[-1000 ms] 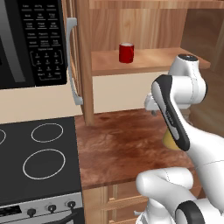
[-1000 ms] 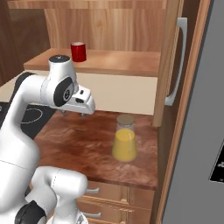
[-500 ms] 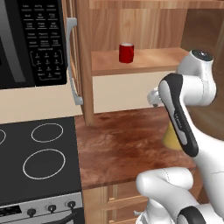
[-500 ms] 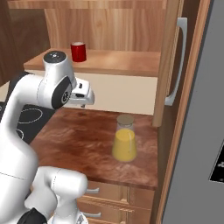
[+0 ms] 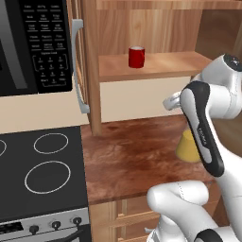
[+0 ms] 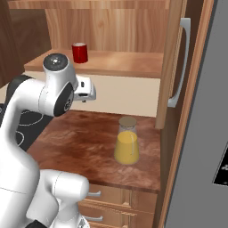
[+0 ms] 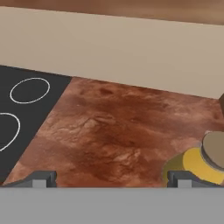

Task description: There is a tray on the dining counter. Grab the cup, mug, and pitcher and place them on the tray. The pitcher may be placed next to the tray if it cannot fit the tray.

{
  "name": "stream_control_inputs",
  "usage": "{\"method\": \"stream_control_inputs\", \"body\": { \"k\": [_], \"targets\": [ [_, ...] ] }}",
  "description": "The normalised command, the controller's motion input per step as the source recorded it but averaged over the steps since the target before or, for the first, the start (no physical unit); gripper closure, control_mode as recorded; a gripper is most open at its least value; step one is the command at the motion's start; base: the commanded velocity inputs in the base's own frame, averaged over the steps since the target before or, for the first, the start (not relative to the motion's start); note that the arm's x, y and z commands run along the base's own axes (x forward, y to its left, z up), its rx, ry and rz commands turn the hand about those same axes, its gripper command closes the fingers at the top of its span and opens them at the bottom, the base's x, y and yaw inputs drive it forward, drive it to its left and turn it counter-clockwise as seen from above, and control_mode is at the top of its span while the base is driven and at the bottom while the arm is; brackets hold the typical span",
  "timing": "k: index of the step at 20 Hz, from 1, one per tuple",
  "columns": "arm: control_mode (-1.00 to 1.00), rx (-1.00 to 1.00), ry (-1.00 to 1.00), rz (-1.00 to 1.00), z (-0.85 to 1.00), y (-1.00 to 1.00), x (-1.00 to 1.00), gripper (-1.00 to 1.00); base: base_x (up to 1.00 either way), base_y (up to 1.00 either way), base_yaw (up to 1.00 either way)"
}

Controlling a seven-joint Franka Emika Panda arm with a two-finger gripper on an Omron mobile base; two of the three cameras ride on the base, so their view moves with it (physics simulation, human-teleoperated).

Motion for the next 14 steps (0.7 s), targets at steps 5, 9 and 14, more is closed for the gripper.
{"method": "stream_control_inputs", "body": {
  "k": [5, 9, 14],
  "targets": [
    [-1.00, 0.00, -0.11, 0.04, 0.64, 0.00, 0.00, -1.00, 0.00, 0.00, 0.00],
    [-1.00, 0.00, -0.07, 0.01, 0.66, 0.00, 0.00, -1.00, 0.00, 0.00, 0.00],
    [-1.00, 0.00, -0.03, 0.00, 0.48, 0.00, 0.03, -1.00, 0.00, 0.00, 0.00]
  ]
}}
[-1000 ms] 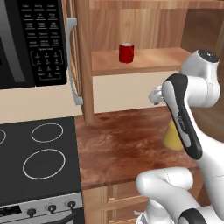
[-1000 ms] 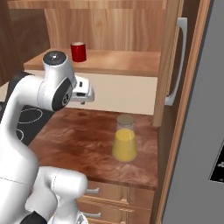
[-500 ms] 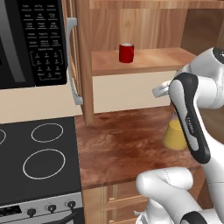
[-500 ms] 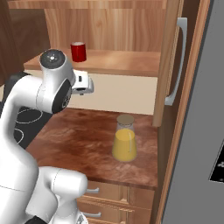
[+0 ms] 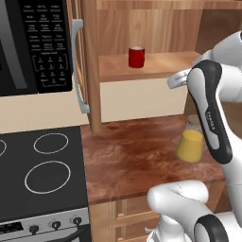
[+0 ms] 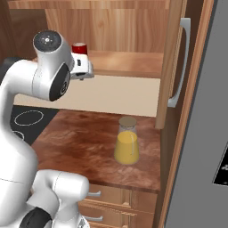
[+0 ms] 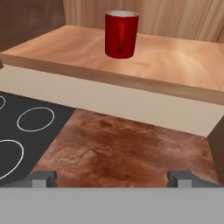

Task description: There is a tray on the dining counter. Grab the cup, mug, and pitcher and place them on the tray. The pitcher may be placed next to the tray if it cannot fit the tray.

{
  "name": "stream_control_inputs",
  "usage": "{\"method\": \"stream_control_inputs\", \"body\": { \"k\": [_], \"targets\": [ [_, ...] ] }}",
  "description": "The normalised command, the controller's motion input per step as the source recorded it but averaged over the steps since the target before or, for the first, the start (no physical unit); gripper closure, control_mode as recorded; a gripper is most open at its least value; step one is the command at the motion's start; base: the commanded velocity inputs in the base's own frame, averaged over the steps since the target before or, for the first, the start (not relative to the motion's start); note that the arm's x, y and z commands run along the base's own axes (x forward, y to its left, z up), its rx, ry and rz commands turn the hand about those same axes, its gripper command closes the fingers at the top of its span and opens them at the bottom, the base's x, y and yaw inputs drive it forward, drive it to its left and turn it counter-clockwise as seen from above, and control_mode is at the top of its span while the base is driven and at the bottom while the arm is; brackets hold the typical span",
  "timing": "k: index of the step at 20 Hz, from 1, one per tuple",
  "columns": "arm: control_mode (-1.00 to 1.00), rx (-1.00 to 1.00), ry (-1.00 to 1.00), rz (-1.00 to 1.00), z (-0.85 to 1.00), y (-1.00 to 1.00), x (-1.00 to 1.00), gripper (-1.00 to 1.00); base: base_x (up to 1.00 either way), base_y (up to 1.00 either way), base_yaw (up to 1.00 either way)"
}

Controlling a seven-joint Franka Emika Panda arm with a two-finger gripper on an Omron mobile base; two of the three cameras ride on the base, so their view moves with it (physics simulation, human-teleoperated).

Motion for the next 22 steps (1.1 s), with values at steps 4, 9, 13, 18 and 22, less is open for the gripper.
{"method": "stream_control_inputs", "body": {
  "k": [4, 9, 13, 18, 22],
  "targets": [
    [-1.00, 0.00, -0.04, 0.03, 0.22, 0.00, 0.16, -1.00, 0.00, 0.00, 0.00],
    [-1.00, 0.00, -0.05, 0.00, 0.10, 0.01, 0.20, -1.00, 0.00, 0.00, 0.00],
    [-1.00, 0.00, -0.01, 0.00, 0.05, 0.08, 0.35, -1.00, 0.00, 0.00, 0.00],
    [-1.00, 0.00, -0.01, 0.00, 0.11, 0.04, 0.34, -1.00, 0.00, 0.00, 0.00],
    [-1.00, 0.00, 0.00, 0.00, 0.15, 0.08, 0.40, -1.00, 0.00, 0.00, 0.00]
  ]
}}
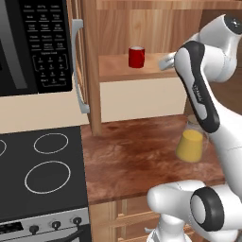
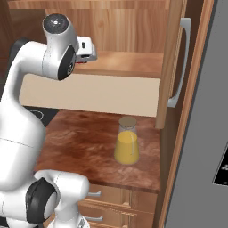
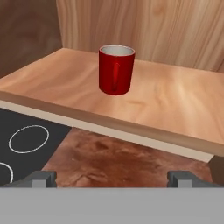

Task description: There is a tray on the dining counter. Grab the cup, mug, and pitcher and place them on the tray. The pitcher may be placed next to the tray if it cannot fit the tray.

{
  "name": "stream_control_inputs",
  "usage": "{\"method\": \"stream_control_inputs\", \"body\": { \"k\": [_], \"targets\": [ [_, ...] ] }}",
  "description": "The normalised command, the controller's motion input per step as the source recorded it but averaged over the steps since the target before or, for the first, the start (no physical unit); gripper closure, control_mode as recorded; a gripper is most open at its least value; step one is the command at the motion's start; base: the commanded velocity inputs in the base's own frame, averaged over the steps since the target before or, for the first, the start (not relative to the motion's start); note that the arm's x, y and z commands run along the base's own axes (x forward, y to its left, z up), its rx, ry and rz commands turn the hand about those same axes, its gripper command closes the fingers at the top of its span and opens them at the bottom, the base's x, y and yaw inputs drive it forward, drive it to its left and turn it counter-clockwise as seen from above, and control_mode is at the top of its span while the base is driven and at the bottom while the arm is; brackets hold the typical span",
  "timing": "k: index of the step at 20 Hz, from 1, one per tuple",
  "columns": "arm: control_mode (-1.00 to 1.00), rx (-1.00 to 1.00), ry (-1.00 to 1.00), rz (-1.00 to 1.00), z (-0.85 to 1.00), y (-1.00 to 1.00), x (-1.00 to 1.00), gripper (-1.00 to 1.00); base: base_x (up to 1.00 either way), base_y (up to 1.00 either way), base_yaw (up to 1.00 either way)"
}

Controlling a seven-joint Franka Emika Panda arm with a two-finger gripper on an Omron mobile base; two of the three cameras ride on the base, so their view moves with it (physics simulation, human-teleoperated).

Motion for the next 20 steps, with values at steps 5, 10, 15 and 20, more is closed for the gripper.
{"method": "stream_control_inputs", "body": {
  "k": [5, 10, 15, 20],
  "targets": [
    [-1.00, 0.00, 0.00, 0.00, 0.07, 0.16, 0.39, -1.00, 0.00, 0.00, 0.00],
    [-1.00, 0.00, 0.00, 0.00, 0.00, 0.13, 0.29, -1.00, 0.00, 0.00, 0.00],
    [-1.00, 0.00, 0.00, 0.00, 0.00, 0.12, 0.37, -1.00, 0.00, 0.00, 0.00],
    [-1.00, 0.00, 0.00, 0.01, 0.00, 0.09, 0.32, -1.00, 0.00, 0.00, 0.00]
  ]
}}
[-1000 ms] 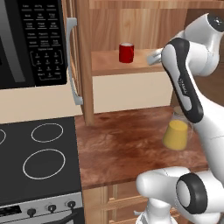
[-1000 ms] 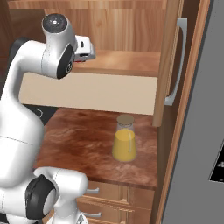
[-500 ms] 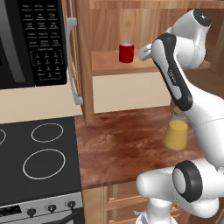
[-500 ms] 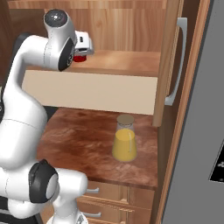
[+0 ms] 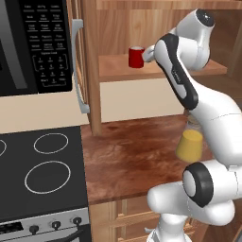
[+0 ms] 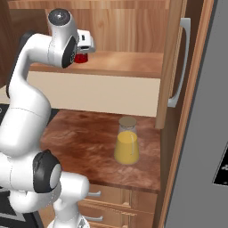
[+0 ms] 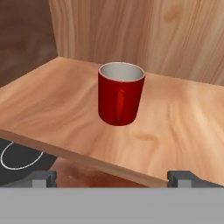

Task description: There is a tray on the dining counter. Grab the cup, mug, and pitcher and place them on the tray. The pitcher may be placed next to the tray if it cannot fit the tray.

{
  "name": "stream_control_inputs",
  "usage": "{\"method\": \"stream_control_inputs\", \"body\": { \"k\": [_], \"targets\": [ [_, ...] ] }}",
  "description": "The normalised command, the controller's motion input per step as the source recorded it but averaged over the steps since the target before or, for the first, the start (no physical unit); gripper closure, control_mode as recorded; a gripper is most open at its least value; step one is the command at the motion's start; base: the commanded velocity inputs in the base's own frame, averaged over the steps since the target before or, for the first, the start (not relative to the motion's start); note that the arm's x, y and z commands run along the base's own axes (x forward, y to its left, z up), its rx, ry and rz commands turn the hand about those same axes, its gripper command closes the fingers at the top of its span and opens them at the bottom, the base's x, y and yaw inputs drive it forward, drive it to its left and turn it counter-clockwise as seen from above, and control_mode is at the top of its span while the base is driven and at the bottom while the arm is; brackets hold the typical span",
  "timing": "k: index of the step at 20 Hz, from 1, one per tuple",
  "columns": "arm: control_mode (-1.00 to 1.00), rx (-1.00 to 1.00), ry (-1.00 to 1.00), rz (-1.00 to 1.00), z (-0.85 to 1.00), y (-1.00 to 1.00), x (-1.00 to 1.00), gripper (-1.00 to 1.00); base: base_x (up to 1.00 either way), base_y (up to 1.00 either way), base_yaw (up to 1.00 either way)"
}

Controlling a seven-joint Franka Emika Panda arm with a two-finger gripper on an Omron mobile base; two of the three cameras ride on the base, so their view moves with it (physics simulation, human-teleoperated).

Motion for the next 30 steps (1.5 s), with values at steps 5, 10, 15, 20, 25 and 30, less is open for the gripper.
{"method": "stream_control_inputs", "body": {
  "k": [5, 10, 15, 20, 25, 30],
  "targets": [
    [-1.00, 0.00, 0.00, 0.01, 0.00, 0.12, 0.31, -1.00, 0.00, 0.00, 0.00],
    [-1.00, 0.00, 0.00, 0.01, 0.00, 0.03, 0.25, -1.00, 0.00, 0.00, 0.00],
    [-1.00, 0.00, 0.00, 0.02, 0.00, 0.00, 0.19, -1.00, 0.00, 0.00, 0.00],
    [-1.00, 0.00, 0.00, 0.03, 0.00, 0.01, 0.22, -1.00, 0.00, 0.00, 0.00],
    [-1.00, 0.00, 0.00, 0.03, 0.00, 0.05, 0.17, -1.00, 0.00, 0.00, 0.00],
    [-1.00, 0.00, 0.00, 0.04, -0.01, 0.08, 0.13, -1.00, 0.00, 0.00, 0.00]
  ]
}}
